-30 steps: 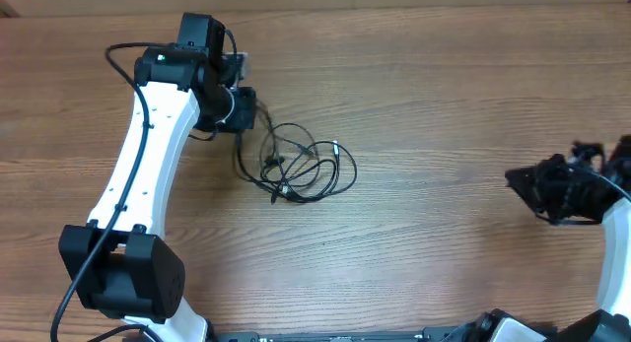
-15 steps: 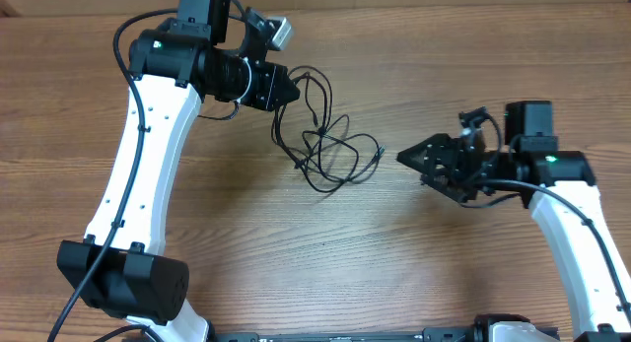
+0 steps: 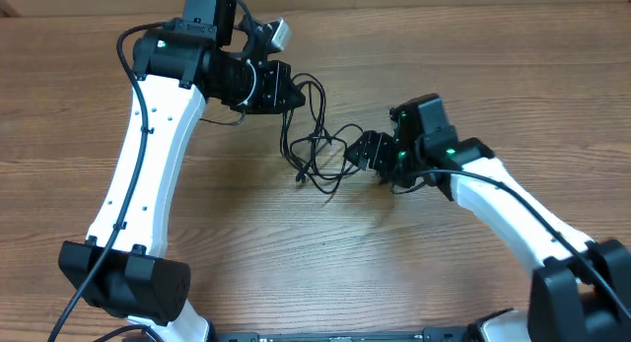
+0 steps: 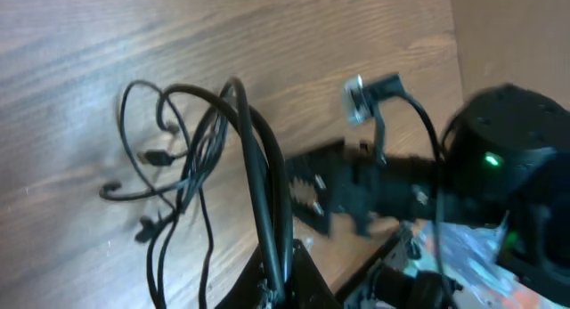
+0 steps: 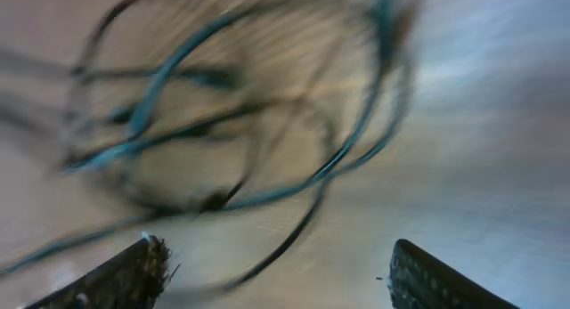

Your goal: Untangle cables

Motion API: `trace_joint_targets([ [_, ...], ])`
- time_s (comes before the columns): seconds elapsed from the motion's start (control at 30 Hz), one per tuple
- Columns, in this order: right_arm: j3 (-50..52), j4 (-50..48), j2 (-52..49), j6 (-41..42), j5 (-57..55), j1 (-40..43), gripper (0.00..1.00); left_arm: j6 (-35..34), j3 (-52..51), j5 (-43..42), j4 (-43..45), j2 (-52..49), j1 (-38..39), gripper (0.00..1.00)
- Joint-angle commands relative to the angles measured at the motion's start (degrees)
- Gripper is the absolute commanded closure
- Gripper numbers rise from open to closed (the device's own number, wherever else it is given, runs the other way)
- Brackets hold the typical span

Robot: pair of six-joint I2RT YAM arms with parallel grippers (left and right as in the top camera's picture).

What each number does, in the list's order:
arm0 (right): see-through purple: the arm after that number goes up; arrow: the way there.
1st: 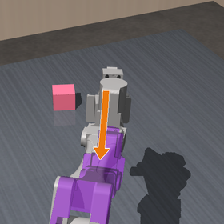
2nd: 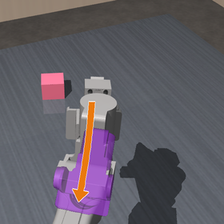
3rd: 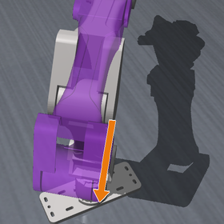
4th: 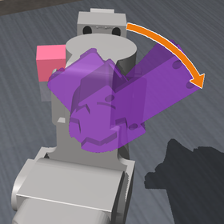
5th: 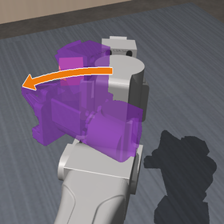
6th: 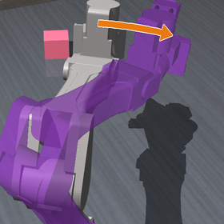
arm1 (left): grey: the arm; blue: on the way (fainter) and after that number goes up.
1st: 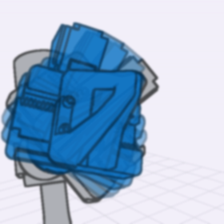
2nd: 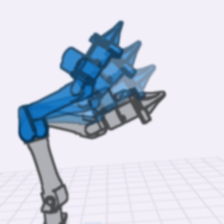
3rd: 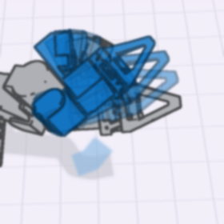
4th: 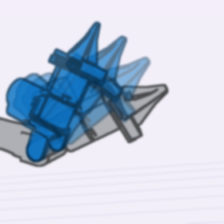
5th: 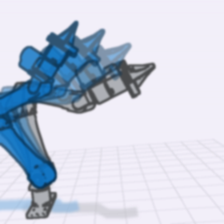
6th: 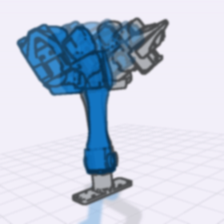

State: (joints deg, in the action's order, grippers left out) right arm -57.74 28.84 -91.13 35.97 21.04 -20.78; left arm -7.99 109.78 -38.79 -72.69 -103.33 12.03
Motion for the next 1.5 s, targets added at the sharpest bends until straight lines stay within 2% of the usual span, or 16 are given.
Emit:
trace_joint_targets([
  [0.0, -0.4, -3.8, -4.2, -9.6, -11.3, -0.2, 0.24, 0.3, 1.3, -0.2, -2.1, 0.3, 0.6, 0.96],
  [0.27, -0.4, -10.1, -10.7, -13.6, -5.0, -0.2, 0.28, 1.0, 1.3, -0.2, -4.1, 0.3, 1.2, 0.96],
  [0.47, -0.4, -15.8, -11.2, -15.5, 2.2, -0.3, 0.27, 0.9, 1.3, -0.9, -3.8, 0.3, 1.2, 0.96],
  [0.6, -0.4, -20.3, -11.2, -14.8, 2.5, -2.3, 0.27, 0.9, 1.3, -0.9, -3.4, 0.3, 1.9, 0.96],
  [0.77, -0.4, -26.3, -11.4, -4.6, 1.6, -3.6, 0.28, 0.5, 1.3, -0.9, -3.1, 0.3, 2.4, 0.96],
  [0.87, -0.4, -26.9, -11.5, 5.0, 2.4, -3.6, 0.28, 0.5, 1.3, -0.9, -2.9, 0.3, 2.4, 0.96],
  [1.0, -0.4, -25.9, -11.5, 12.3, 3.0, -4.1, 0.28, -2.3, 1.3, -0.9, -1.2, 0.3, 2.4, 0.96],
  [1.27, -0.4, -26.3, -12.2, 18.1, -7.0, -5.3, 0.27, -2.6, 1.3, -5.3, -0.3, 0.3, 4.5, 0.96],
  [1.37, -0.4, -26.9, -13.0, 18.1, -9.7, -5.3, 0.27, 0.9, 1.4, -13.5, 0.1, 0.3, 4.6, 0.96],
  [1.47, -0.4, -26.9, -13.5, 18.0, -11.0, -5.2, 0.27, 1.6, 2.1, -21.2, 0.5, 0.5, 4.0, 0.96],
])
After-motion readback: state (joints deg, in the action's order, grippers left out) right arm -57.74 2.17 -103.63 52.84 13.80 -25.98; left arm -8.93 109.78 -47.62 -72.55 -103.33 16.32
